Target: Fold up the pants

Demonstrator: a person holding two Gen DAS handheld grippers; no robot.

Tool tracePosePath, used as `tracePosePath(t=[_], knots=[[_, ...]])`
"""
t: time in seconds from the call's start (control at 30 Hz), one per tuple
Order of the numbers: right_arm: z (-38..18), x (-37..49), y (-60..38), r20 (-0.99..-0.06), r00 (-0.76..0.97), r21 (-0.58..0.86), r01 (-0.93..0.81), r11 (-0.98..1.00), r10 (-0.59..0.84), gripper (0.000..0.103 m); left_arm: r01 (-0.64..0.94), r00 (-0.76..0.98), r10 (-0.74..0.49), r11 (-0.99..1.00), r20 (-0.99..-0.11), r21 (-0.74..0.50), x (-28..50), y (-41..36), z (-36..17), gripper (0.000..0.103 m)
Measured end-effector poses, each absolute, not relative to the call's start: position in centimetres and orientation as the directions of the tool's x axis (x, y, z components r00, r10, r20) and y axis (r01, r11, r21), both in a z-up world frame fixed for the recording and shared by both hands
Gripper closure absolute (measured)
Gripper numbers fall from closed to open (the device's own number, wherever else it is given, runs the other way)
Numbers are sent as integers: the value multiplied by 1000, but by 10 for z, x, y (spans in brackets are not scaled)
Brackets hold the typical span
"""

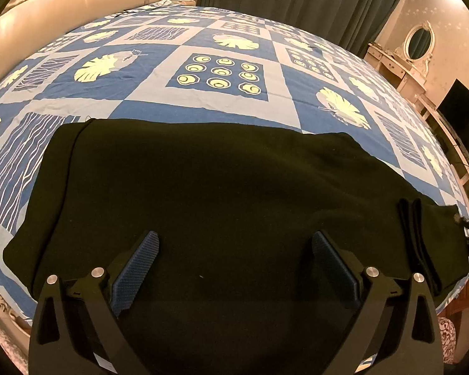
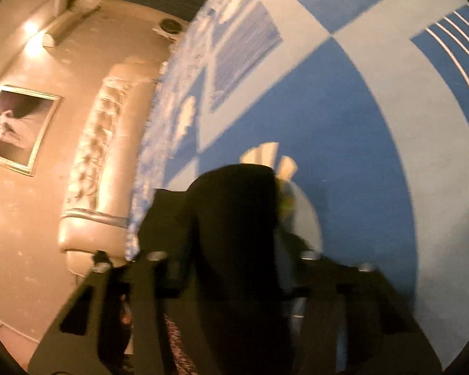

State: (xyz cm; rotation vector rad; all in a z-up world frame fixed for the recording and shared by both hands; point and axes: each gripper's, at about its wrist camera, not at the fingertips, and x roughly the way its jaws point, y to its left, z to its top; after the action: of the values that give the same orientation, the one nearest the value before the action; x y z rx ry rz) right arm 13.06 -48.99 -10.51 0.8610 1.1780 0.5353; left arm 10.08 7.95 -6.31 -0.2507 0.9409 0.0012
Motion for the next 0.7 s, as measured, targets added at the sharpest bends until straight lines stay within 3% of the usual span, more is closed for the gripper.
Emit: tracePosePath(t=[0.07, 0.23, 0.3, 0.37, 0.47, 0.57, 0.7], knots=[[-107, 130, -490, -589, 318, 797, 73, 600, 743, 79, -110, 591, -108, 971, -799, -212, 101, 80, -63, 5], [-107, 128, -486, -629, 321, 761, 68, 645, 708, 78, -110, 591, -107, 971, -799, -212, 101, 79, -63, 5], [-102, 127, -482, -657, 322, 733, 60, 678, 682, 73, -110, 592, -108, 971, -799, -213, 101, 80, -63, 6], [-93, 125, -477, -687, 336, 698, 59, 714, 644, 56, -110, 592, -109, 970, -798, -215, 101, 79, -63, 5], [-72, 114, -467, -770, 366, 575, 40, 817, 523, 39, -110, 595, -116, 969, -796, -223, 101, 81, -63, 5], [-48, 100, -449, -832, 410, 415, 12, 910, 374, 37, -110, 596, -119, 967, -794, -228, 100, 81, -63, 6], [-20, 76, -425, -842, 486, 262, -8, 965, 232, 32, -110, 598, -123, 966, -792, -233, 100, 82, -63, 5]])
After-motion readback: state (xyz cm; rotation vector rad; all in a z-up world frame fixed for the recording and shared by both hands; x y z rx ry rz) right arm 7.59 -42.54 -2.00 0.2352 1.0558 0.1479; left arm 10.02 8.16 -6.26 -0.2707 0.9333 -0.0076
